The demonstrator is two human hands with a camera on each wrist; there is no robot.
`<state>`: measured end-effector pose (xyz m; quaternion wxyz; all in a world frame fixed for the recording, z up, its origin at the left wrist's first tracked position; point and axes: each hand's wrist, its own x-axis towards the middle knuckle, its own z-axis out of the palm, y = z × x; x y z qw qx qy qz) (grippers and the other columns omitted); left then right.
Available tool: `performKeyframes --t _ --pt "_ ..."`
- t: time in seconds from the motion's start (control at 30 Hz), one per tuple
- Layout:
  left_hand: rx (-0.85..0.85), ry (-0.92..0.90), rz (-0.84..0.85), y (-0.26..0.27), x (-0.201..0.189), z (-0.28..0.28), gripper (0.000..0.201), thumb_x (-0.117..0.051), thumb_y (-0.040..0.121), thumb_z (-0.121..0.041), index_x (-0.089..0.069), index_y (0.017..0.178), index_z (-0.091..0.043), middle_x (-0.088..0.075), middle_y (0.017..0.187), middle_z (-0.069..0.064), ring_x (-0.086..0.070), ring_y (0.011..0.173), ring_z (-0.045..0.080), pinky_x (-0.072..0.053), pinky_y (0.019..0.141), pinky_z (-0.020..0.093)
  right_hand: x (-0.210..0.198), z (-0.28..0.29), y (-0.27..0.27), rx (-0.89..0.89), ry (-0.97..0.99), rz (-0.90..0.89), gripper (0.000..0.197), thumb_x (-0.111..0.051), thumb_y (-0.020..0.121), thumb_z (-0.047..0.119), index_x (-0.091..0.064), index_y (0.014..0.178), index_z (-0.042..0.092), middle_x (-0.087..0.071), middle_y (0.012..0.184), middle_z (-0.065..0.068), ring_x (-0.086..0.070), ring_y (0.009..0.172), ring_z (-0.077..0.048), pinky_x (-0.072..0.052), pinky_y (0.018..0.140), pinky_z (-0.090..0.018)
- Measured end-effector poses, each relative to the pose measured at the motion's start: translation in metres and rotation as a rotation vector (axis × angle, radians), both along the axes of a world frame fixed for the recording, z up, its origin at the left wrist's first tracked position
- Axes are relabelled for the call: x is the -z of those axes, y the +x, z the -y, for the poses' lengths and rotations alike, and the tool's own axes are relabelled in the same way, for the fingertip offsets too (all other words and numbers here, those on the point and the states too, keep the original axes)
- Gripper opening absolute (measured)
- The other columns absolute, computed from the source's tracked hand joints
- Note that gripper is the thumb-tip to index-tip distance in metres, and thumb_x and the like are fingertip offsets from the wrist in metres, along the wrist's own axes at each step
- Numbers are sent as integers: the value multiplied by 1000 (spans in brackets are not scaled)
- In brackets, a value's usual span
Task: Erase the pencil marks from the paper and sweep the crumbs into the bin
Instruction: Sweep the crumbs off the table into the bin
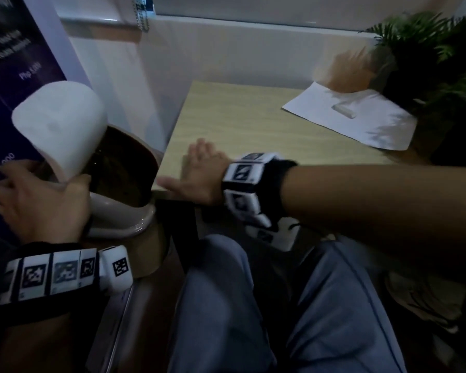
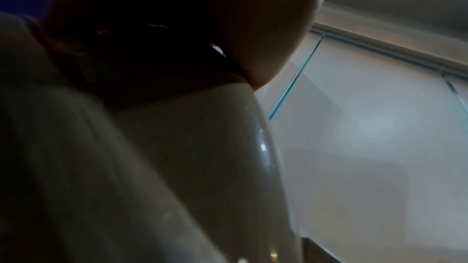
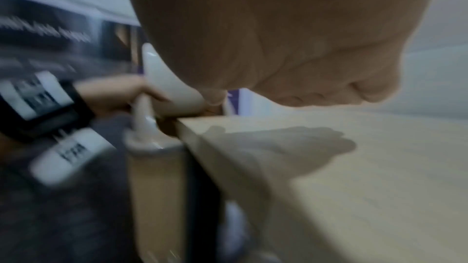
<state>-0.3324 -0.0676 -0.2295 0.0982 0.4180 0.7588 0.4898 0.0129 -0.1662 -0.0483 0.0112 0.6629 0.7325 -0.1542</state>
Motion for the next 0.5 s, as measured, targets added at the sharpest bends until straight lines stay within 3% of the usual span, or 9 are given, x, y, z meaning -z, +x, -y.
performKeyframes --t 0.07,0.1,0.17,0.23,0.27,0.37,0.47,0.5 --pt "-46 -110 42 68 -83 54 73 -75 59 -72 -45 121 -47 -58 132 -2 -60 117 27 -51 97 50 -10 -1 40 60 -25 159 105 -28 92 77 5 156 1 13 164 -18 10 152 -34 -3 123 -48" --pt "-69 -93 34 82 -99 67 74 -76 58 -65 -44 122 -45 -57 134 -2 -59 119 27 -50 99 50 -12 -1 62 96 -53 219 106 -25 91 78 6 156 0 14 164 -19 10 152 -35 -3 123 -49" --pt "-27 -63 70 74 -88 60 74 -75 58 -71 -45 121 -45 -57 133 -1 -59 120 28 -50 98 50 -10 4 95 179 -123 256 111 -22 87 83 7 156 1 15 163 -20 10 152 -36 -3 123 -51" --pt "-11 -59 67 52 -57 38 86 -64 50 -95 -50 118 -45 -59 127 0 -60 118 30 -50 96 51 3 10 95 208 -169 229 120 -24 81 89 10 156 2 16 163 -20 10 152 -36 -3 122 -52" --pt "-16 -51 72 53 -58 38 88 -62 49 -97 -50 119 -44 -58 126 1 -60 117 31 -50 96 52 7 14 82 198 -157 185 121 -26 80 90 11 156 2 17 163 -20 11 152 -36 -2 122 -51" --pt "-38 -58 -18 94 -109 78 73 -71 61 -63 -43 123 -37 -53 136 8 -53 123 34 -47 100 56 21 19 18 122 -69 63 118 -36 83 84 9 156 2 17 163 -20 12 151 -36 -2 122 -49" --pt "-13 -43 -9 114 -131 99 70 -68 62 -50 -42 124 -28 -47 139 16 -46 127 39 -44 102 55 18 7 -46 -36 -152 -214 92 -55 93 58 -17 155 2 -12 163 -16 -15 149 -34 -24 111 -36" --pt "-6 -47 -13 115 -132 102 70 -68 64 -48 -42 125 -25 -45 140 18 -44 128 40 -42 103 54 15 2 -65 -73 -124 -276 84 -60 93 51 -24 154 5 -17 161 -15 -19 148 -34 -26 111 -39"
